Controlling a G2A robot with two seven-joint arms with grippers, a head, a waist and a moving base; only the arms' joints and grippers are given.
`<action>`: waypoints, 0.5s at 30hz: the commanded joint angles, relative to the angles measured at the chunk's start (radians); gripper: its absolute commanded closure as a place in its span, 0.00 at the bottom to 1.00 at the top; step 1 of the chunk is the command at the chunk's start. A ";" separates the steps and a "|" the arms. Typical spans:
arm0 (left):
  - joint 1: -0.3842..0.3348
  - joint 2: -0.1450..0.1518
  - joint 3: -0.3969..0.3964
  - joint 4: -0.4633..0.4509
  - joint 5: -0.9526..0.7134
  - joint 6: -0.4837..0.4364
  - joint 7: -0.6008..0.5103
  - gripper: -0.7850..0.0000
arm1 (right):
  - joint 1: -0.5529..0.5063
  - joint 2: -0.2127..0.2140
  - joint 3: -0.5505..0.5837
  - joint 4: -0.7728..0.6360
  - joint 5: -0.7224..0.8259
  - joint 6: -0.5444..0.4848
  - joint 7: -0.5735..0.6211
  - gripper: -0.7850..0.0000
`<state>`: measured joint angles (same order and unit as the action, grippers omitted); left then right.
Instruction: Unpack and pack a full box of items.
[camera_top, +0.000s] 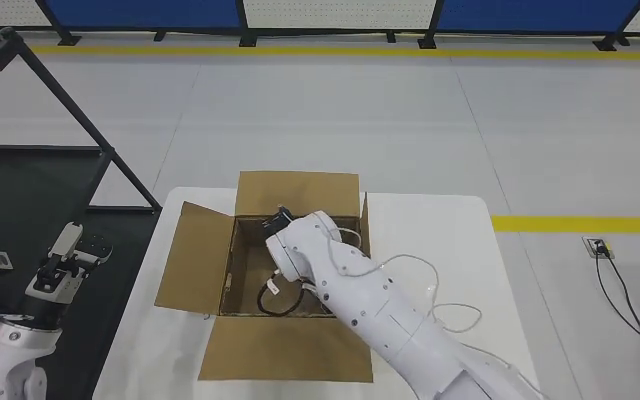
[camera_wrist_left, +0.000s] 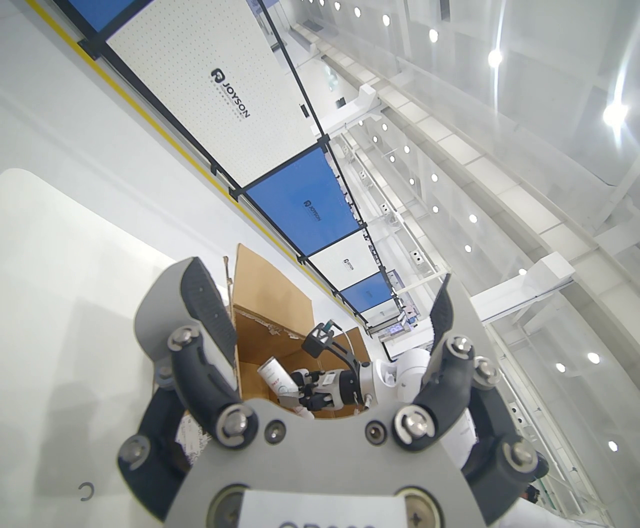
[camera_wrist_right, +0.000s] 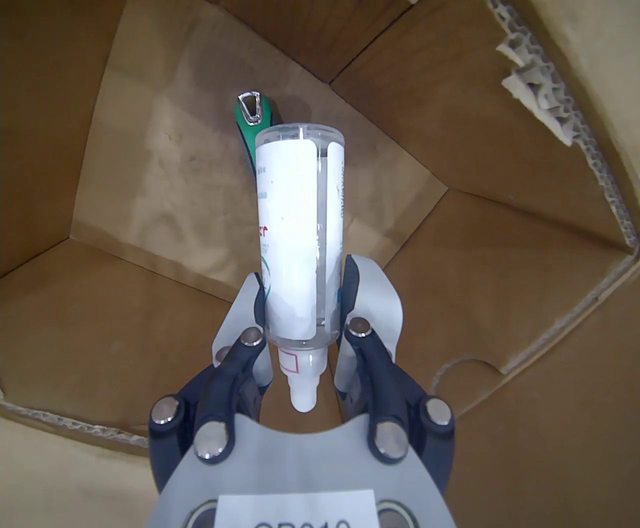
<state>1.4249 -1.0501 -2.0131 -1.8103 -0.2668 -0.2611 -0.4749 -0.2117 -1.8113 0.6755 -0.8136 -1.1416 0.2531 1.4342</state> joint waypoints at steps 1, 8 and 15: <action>0.000 0.000 0.000 0.000 0.000 0.000 0.000 0.00 | 0.028 -0.021 -0.010 0.078 0.031 -0.007 -0.004 1.00; 0.000 0.000 0.000 0.000 0.000 0.000 0.000 0.00 | 0.097 -0.097 -0.052 0.307 0.083 0.003 -0.039 1.00; 0.000 0.000 0.000 0.000 0.000 0.000 0.000 0.00 | 0.122 -0.151 -0.063 0.465 0.117 -0.032 -0.149 1.00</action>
<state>1.4249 -1.0501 -2.0131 -1.8103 -0.2668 -0.2611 -0.4749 -0.0912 -1.9569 0.6138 -0.3649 -1.0247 0.2263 1.3048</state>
